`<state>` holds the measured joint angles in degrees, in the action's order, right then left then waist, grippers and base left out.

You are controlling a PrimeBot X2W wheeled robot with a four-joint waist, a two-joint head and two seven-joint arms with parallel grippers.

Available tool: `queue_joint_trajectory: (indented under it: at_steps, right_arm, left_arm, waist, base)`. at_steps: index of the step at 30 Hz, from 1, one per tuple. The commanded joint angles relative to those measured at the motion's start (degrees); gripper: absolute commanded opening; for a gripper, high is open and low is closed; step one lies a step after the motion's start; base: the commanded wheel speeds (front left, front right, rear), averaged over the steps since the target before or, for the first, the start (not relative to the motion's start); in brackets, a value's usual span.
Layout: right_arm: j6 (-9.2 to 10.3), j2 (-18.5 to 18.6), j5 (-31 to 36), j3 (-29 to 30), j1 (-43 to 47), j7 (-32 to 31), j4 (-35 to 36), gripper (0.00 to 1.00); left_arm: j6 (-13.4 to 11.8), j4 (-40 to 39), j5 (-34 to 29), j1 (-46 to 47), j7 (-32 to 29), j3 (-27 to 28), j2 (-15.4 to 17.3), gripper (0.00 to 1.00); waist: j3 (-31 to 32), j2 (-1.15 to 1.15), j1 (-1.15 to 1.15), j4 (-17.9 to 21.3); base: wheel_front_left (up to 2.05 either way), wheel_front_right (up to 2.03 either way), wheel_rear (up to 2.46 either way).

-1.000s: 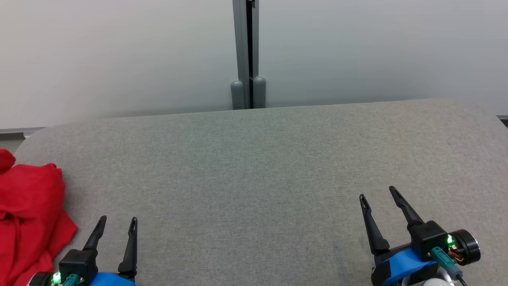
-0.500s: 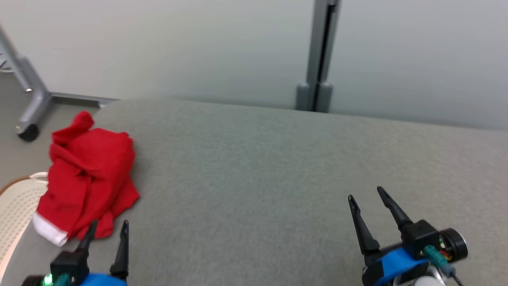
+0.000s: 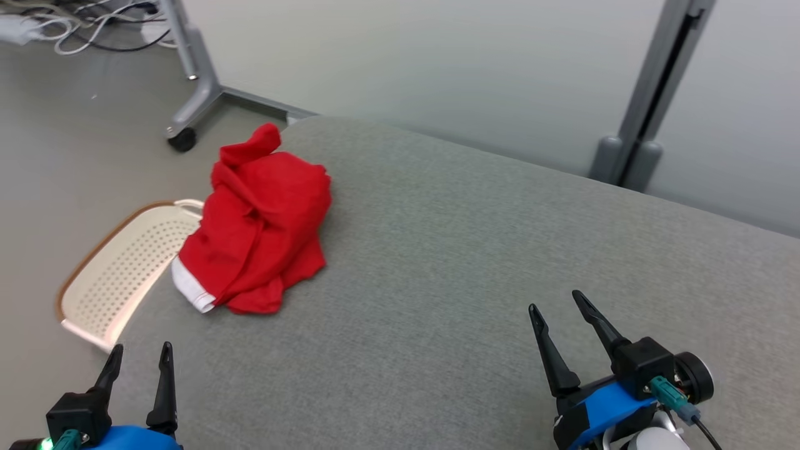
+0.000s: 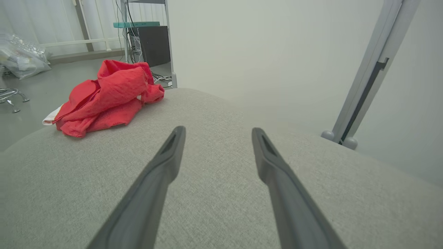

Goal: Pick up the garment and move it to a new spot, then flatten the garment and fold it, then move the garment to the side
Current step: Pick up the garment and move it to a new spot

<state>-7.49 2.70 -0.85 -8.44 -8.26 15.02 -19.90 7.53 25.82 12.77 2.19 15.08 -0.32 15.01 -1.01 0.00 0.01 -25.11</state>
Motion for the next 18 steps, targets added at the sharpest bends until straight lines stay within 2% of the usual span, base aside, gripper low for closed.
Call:
queue_joint_trajectory:
  at_steps: [1, 6, 10, 18]
  right_arm:
    - [0.00, 0.33, -0.25, -0.17, -0.91, 0.23, -0.27, 1.00]
    - [0.00, 0.34, -0.63, -0.83, -1.43, 0.23, -0.81, 1.00]
    - [0.00, 0.33, -0.33, -1.57, -2.25, 0.23, -0.91, 1.00]
    - [0.00, 0.35, 2.51, -2.62, -4.46, 0.23, -0.76, 1.00]
  left_arm:
    - [-0.08, 0.04, 0.07, 0.72, 0.14, 0.45, -0.14, 1.00]
    - [-0.08, 0.08, 0.08, 0.82, 0.13, 0.76, -0.39, 1.00]
    - [-0.08, 0.10, 1.99, 1.38, 0.14, 1.21, -0.76, 1.00]
    - [-0.09, 2.39, 11.61, 7.96, 0.14, -3.29, 3.59, 1.00]
  waist:
    - [-1.17, 0.00, -0.01, -1.95]
    - [-1.53, 0.00, -0.01, -3.91]
    - [-2.34, 0.00, -0.01, -3.71]
    - [-7.75, 0.00, -0.01, -0.14]
  base:
    - [0.00, 0.00, 0.00]
    - [0.00, 0.00, 0.00]
    - [0.00, 0.00, 0.00]
    - [0.00, 0.00, 0.00]
